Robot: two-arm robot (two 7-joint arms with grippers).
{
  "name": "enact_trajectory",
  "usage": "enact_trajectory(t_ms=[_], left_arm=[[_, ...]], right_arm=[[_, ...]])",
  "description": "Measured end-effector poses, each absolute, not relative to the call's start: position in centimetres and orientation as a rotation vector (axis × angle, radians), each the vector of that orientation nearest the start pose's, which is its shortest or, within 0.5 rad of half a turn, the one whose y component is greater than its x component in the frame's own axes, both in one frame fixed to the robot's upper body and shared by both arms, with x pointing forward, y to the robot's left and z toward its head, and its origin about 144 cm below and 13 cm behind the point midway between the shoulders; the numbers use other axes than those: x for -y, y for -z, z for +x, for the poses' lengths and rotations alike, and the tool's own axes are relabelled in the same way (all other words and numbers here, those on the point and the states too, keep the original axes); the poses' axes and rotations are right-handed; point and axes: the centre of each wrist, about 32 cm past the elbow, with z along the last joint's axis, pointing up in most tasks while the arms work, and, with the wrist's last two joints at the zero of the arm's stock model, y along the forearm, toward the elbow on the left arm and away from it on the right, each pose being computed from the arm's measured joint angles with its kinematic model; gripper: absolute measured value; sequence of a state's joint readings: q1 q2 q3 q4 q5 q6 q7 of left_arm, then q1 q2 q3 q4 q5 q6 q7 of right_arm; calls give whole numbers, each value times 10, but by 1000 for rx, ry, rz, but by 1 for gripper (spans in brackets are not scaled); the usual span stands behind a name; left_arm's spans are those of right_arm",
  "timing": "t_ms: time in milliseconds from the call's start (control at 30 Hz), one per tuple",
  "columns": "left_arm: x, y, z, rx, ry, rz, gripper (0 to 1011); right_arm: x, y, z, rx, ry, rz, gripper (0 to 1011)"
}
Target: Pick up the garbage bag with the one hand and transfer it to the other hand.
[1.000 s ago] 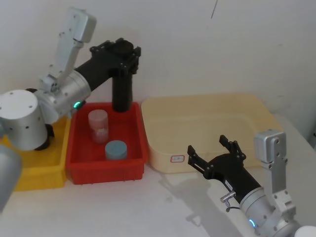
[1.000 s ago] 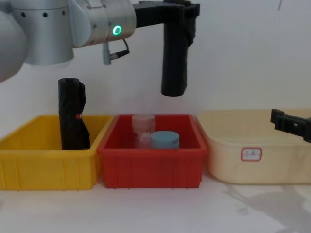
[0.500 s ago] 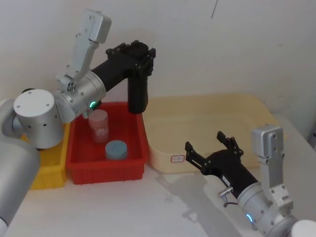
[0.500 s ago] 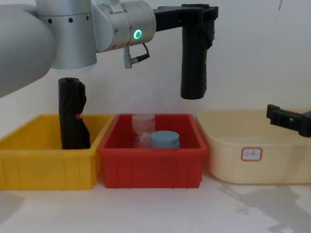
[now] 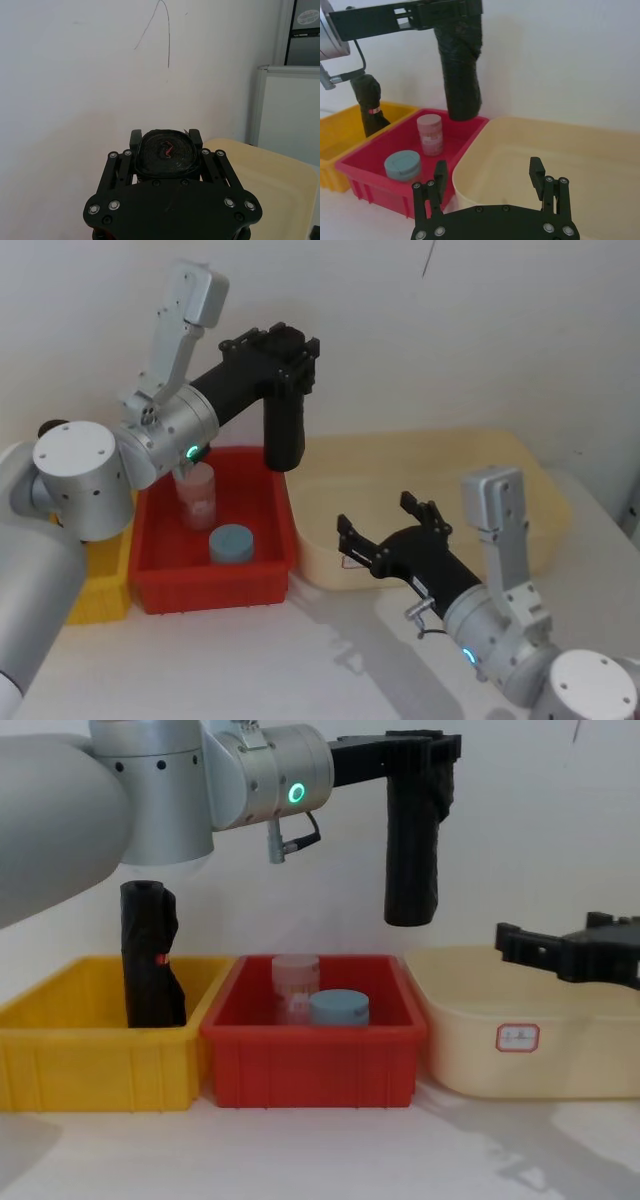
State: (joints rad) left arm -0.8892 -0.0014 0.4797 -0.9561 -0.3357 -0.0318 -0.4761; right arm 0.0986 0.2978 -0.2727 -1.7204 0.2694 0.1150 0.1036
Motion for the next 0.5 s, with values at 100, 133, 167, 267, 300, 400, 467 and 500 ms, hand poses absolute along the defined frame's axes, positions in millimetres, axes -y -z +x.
enact_trajectory(t_ms=[100,133,167,267,300,400,467,500], left_arm=[[-103,-1321,653,199,-697,-134,539],[-103,-1321,653,199,-697,-133,539],[-103,-1321,653,199,-696,-134,539],[-102,-1321,653,198,-695,-134,539],[-102,-1321,653,198,-695,-134,539],[-102,-1321,653,197,-694,-135,539],[-102,-1321,653,197,-694,-135,539],[-102,-1321,653,196,-694,-135,539]], right_arm=[[213,-1208,476,68,1158,-2,1006],[212,-1209,477,68,1156,-4,1006],[211,-1209,478,68,1154,-5,1006],[207,-1211,484,69,1149,-13,1006],[206,-1212,485,70,1148,-13,1006],[202,-1214,493,77,1145,-20,1006],[199,-1215,497,82,1145,-25,1006],[199,-1216,499,84,1145,-26,1006]])
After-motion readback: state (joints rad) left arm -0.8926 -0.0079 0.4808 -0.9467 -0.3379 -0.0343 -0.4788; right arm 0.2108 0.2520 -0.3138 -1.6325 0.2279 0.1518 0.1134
